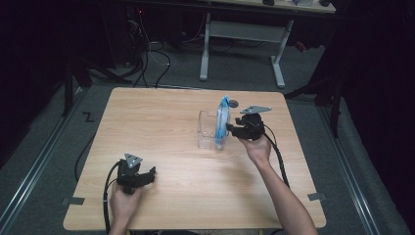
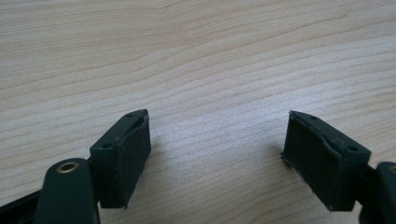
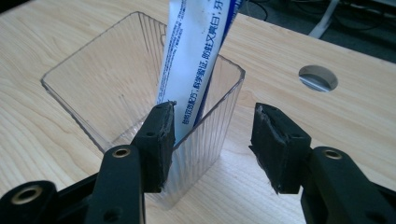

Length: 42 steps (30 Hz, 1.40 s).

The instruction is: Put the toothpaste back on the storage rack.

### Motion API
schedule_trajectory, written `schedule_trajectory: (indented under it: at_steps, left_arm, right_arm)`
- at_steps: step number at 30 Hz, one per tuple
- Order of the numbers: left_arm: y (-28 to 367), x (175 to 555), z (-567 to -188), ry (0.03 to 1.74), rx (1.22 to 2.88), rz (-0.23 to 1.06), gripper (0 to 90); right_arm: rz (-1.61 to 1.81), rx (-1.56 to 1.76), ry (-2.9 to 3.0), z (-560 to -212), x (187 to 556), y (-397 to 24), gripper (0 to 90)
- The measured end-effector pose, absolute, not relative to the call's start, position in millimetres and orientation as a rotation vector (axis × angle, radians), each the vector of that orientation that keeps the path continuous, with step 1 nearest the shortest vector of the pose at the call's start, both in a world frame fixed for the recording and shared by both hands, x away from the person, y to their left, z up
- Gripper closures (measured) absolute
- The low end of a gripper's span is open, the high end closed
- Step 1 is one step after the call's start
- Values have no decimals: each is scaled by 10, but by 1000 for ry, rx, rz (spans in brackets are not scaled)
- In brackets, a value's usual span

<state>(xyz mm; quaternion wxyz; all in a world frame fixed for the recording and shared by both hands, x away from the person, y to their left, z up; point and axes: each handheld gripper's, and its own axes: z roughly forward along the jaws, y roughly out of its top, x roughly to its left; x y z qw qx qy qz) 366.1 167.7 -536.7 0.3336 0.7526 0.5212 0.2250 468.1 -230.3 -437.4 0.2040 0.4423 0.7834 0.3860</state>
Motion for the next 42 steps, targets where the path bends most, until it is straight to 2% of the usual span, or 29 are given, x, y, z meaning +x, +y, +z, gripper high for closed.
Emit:
schedule_trajectory:
  at_steps: [15, 42]
  left_arm:
    - [1677, 3661, -5367, 1361, 1965, 587, 232]
    - [1677, 3661, -5366, 1361, 1967, 587, 232]
  right_arm:
    - [1112, 1202, 2147, -4273, 4568, -2354, 513]
    - [1167, 1239, 2074, -4210, 4240, -2717, 524]
